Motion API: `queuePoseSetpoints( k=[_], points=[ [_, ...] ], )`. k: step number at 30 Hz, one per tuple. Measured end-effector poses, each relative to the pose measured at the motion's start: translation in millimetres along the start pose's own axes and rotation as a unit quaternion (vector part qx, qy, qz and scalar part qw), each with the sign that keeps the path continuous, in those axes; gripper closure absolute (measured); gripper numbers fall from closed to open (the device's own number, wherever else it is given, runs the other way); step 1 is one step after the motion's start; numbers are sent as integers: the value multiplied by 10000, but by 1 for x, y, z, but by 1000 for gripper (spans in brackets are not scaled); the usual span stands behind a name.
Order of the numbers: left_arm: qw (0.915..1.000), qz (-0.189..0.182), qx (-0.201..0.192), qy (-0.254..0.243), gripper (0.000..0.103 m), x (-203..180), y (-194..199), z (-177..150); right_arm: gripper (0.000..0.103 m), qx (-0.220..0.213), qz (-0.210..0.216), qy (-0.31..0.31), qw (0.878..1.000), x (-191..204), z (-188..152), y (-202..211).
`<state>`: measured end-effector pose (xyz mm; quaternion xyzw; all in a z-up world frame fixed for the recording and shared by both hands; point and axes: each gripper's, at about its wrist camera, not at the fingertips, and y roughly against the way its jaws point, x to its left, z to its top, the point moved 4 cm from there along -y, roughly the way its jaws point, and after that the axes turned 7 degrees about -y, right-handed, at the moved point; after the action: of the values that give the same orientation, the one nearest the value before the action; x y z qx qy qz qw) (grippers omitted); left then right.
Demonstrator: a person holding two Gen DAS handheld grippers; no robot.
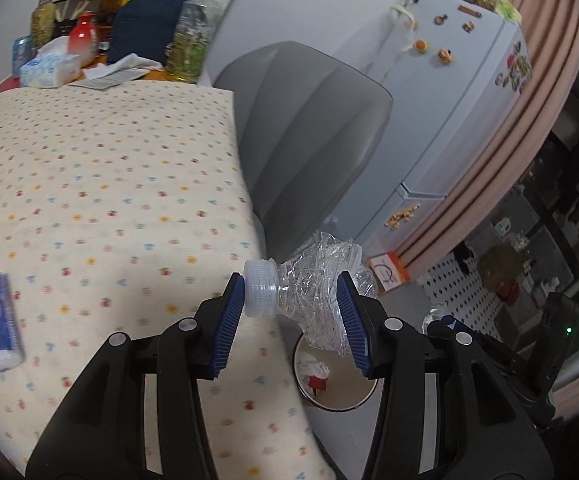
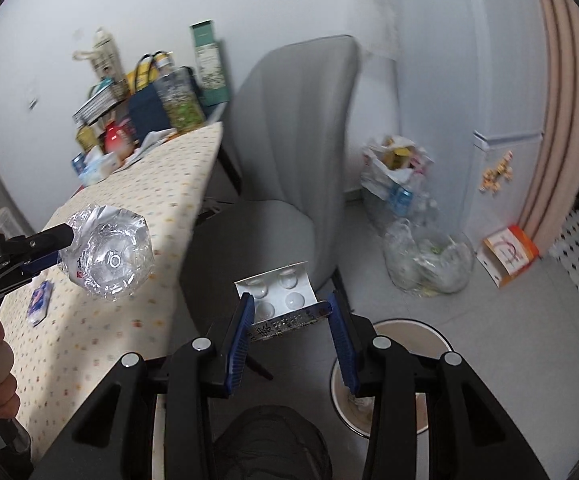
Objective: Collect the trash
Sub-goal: 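Carry the blister pack in the right tool and bottle in the left tool to the bin, then open the right tool over the bin while the left tool opens to drop the bottle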
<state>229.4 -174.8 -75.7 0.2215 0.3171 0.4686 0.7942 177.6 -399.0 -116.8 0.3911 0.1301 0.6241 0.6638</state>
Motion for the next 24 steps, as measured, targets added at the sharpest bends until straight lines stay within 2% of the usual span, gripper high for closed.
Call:
queuePoseSetpoints(
  k=[6, 15, 17, 18, 19, 24],
  points=[
    [9993, -98, 246, -258, 55, -35, -32, -1, 65, 8, -163, -461, 9988, -46, -3, -6],
    [9972, -143, 552, -488, 55, -73, -68, -7, 64, 26, -323, -797, 9963, -93, -6, -22],
    [9966, -147, 600, -544, 55, -79, -73, -8, 58, 12, -363, -827, 9959, -100, -4, -27],
    [9963, -154, 621, -580, 55, -83, -75, -8, 45, 14, -336, -879, 9956, -105, -3, -30],
    [9960, -163, 634, -611, 55, -86, -76, -8, 40, -16, -332, -908, 9953, -108, -2, -30],
    [9948, -218, 695, -712, 55, -101, -86, -6, 37, -63, -358, -1029, 9940, -121, -6, -25]
  ],
)
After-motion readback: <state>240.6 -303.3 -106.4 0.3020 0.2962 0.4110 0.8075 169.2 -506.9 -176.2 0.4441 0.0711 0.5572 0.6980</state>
